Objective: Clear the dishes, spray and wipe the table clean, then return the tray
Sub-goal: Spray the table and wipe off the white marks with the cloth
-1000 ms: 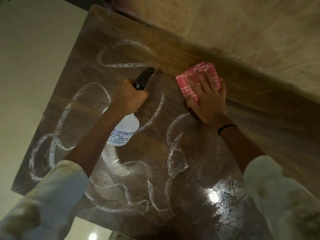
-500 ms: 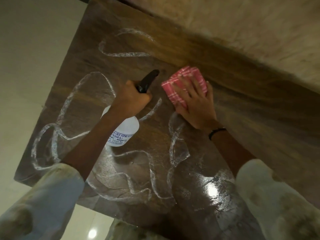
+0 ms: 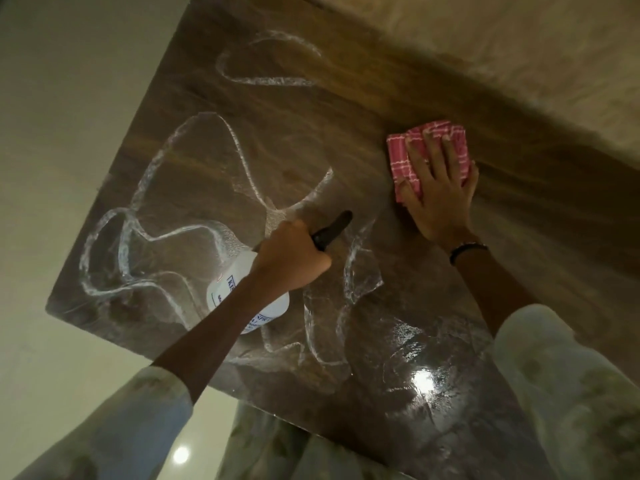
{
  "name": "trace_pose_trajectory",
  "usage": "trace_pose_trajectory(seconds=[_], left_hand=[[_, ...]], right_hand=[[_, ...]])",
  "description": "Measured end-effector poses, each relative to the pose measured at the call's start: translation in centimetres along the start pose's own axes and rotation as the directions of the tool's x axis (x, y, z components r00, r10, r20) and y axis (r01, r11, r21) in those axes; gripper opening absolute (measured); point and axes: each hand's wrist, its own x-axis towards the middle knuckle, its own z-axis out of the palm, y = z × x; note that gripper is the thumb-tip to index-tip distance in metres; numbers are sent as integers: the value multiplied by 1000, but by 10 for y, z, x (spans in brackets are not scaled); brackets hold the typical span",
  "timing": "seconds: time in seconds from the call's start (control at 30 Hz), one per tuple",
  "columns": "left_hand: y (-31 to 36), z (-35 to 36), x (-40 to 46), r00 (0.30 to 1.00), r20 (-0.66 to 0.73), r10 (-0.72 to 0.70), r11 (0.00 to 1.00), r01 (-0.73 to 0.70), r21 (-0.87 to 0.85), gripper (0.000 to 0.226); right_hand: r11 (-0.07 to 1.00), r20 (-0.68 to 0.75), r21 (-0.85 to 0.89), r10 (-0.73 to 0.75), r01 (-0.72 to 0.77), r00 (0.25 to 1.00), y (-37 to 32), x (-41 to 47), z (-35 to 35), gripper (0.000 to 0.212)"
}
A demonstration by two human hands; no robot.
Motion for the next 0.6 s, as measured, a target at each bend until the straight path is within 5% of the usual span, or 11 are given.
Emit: trace_pose_trajectory(seconds=[0.3, 0.6], left_hand=[[-13, 8, -12, 998, -39, -40, 998, 38, -59, 7], [-20, 12, -38, 996, -89, 27, 969, -48, -244, 26]], right_hand=[[998, 1, 43, 37, -37, 999, -39, 8, 6, 61], [910, -26, 18, -414, 415, 910, -89, -71, 32, 51]])
